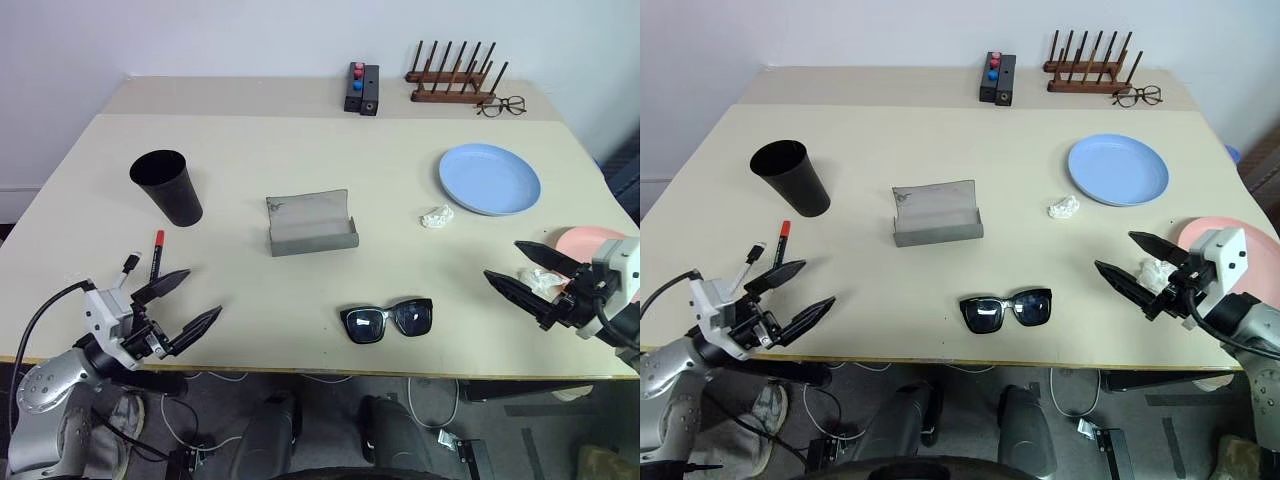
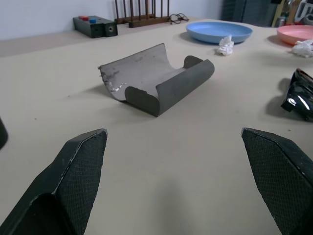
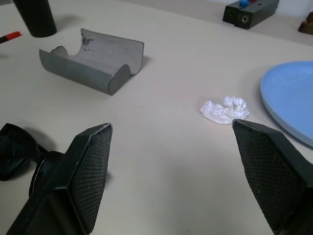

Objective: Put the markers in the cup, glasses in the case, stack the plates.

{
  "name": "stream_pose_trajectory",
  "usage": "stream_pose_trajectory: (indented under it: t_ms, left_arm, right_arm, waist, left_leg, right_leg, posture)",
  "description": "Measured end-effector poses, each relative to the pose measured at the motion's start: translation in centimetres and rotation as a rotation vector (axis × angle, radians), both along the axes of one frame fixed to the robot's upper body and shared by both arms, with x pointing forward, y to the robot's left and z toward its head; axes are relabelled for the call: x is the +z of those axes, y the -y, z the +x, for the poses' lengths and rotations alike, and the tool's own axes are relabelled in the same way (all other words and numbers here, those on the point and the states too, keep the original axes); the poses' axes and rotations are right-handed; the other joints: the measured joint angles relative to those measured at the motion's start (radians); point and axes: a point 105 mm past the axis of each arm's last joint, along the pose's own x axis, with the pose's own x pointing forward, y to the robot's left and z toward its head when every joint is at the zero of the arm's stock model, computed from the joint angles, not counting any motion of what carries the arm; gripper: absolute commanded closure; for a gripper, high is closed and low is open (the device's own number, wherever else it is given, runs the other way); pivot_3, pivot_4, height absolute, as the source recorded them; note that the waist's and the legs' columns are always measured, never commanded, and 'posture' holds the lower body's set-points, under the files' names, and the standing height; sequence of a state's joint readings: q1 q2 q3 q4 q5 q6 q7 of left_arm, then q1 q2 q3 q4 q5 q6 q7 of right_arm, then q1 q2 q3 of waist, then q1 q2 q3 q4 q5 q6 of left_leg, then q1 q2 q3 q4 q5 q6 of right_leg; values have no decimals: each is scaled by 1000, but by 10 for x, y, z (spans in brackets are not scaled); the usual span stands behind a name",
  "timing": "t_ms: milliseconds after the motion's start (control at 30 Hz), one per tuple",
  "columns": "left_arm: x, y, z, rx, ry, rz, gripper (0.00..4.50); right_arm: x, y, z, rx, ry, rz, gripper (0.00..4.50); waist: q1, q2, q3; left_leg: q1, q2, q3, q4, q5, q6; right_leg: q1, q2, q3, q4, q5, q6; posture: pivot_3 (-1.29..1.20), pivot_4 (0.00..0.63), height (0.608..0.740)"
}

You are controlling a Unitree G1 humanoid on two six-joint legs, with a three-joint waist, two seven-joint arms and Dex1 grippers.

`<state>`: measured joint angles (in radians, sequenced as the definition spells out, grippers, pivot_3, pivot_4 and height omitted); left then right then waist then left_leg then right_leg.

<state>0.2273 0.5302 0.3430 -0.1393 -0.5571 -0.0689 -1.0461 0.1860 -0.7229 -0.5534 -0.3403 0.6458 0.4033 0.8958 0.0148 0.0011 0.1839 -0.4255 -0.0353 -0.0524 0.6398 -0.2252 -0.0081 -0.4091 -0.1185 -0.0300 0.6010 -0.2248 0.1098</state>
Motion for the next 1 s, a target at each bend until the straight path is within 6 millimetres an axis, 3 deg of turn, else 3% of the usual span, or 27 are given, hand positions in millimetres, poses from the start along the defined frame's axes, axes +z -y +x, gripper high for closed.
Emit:
stream_pose_trajectory:
  t_ms: [200, 500, 1000]
  left_arm:
    - [6, 2, 7, -28, 30, 11, 0]
    - [9, 6, 6, -11, 35, 8, 0]
    - [5, 6, 0, 41, 32, 26, 0]
  right_arm:
    - [5, -5, 0, 1, 21, 14, 510]
    - [-9, 10, 1, 5, 2, 32, 510]
    - [-27, 4, 15, 112, 10, 10, 510]
  waist:
    - [0, 0, 0]
    - [-2, 0, 0]
    - [-1, 0, -1]
  left_leg:
    - [1, 0, 0, 0, 0, 0]
    - [1, 0, 0, 0, 0, 0]
    - [2, 0, 0, 2, 0, 0]
  right_leg:
    - [0, 0, 0, 1, 0, 0]
    - [0, 1, 0, 1, 0, 0]
    - [1, 1, 0, 2, 0, 0]
  posture:
    - [0, 150, 740]
    - [0, 150, 740]
    - [0, 150, 740]
